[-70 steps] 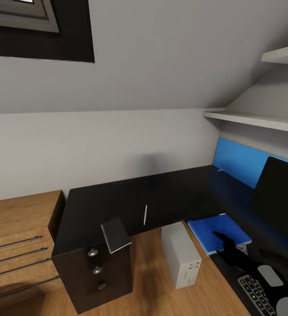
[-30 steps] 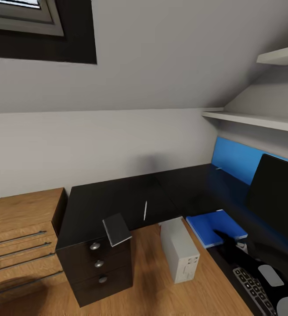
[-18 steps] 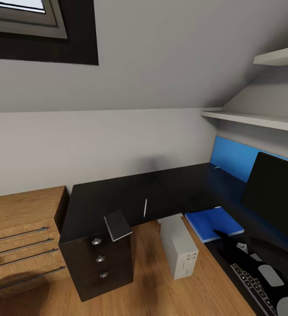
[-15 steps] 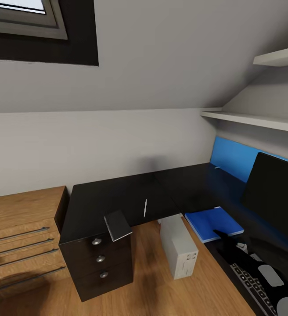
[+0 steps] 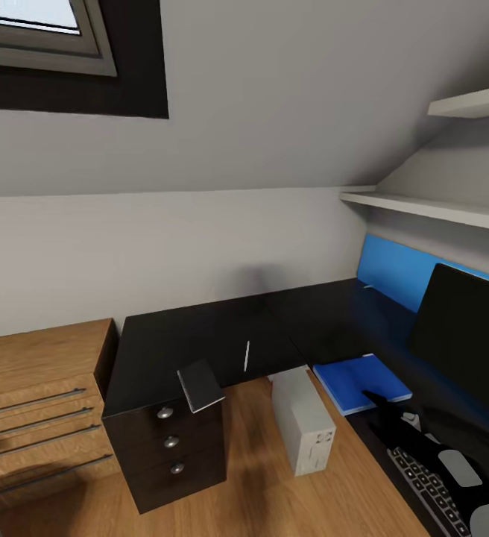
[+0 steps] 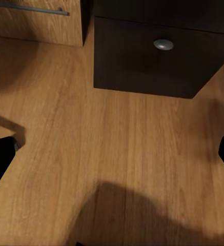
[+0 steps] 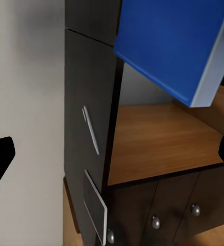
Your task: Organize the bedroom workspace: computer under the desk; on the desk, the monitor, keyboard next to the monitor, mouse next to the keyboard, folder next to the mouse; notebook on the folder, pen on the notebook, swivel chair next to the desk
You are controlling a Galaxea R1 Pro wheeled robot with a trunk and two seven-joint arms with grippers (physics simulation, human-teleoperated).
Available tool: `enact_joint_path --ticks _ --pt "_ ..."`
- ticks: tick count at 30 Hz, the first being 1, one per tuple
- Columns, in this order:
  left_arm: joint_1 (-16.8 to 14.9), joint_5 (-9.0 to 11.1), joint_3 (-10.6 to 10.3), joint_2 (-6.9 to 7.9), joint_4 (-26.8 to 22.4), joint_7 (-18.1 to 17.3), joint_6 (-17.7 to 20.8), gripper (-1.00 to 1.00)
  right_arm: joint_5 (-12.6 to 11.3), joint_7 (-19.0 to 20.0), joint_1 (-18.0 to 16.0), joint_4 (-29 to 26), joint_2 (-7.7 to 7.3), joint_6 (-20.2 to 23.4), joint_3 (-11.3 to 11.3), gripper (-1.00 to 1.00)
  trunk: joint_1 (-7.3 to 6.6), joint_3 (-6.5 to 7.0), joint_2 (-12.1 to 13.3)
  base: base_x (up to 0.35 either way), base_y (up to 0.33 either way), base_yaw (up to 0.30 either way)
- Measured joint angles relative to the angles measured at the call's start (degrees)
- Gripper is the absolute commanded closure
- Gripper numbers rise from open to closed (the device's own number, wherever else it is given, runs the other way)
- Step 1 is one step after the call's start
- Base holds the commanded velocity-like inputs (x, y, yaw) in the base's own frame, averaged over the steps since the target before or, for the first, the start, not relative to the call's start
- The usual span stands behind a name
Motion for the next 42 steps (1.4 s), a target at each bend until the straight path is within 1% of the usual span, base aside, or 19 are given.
enact_joint_path --ticks 14,18,23,42 --pt "0.0 0.0 0.0 0.00 0.0 0.0 0.0 -1.00 0.0 0.1 0.0 0.0 0.05 0.0 0.0 -1.00 -3.08 2.52 5.6 0.000 0.000 0.000" --pt "0.0 0.0 -0.1 0.00 0.0 0.0 0.2 -1.00 0.0 0.0 0.0 0.0 0.12 -0.1 0.1 -1.00 -3.08 2.53 5.6 0.000 0.000 0.061" --pt "0.0 0.0 -0.1 0.01 0.0 0.0 0.3 -1.00 0.0 0.0 0.0 0.0 0.16 -0.1 0.2 -1.00 -3.09 2.52 5.6 0.000 0.000 0.186" --pt "0.0 -0.1 -0.1 0.00 0.0 -0.1 0.3 -1.00 0.3 0.0 0.0 -0.1 0.27 -0.6 0.4 -1.00 -3.09 2.52 5.6 0.000 0.000 0.266"
